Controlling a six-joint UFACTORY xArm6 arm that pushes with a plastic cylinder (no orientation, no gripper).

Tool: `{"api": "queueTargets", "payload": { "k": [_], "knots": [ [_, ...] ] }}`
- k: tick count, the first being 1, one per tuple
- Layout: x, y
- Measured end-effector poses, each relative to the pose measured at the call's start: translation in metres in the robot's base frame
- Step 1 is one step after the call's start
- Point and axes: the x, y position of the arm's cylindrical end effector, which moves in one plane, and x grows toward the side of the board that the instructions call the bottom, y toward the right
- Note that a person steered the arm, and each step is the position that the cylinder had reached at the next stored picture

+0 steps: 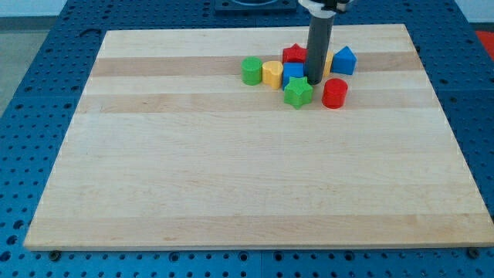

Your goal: Push blue cube towards the top center

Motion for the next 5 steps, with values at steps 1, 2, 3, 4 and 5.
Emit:
{"api": "queueTargets", "payload": {
  "k": [1, 2, 3, 4, 5],
  "knots": [
    [0.000, 0.002],
    [0.000, -0.016],
    [0.000, -0.041],
    [0.000, -0.064],
    [0.000, -0.070]
  ]
}}
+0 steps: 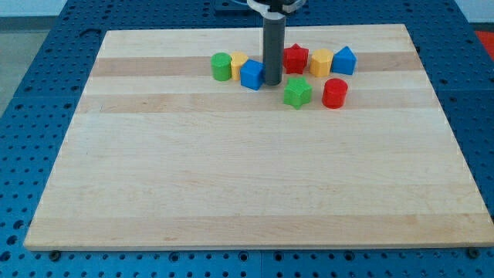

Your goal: Push blue cube towards the top center

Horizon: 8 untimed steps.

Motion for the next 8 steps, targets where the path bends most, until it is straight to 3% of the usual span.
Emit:
{"api": "queueTargets", "payload": {
  "k": [2, 6, 8],
  "knots": [
    [0.025, -0.016],
    [0.046, -0.108],
    [0.003, -0.050]
  ]
}}
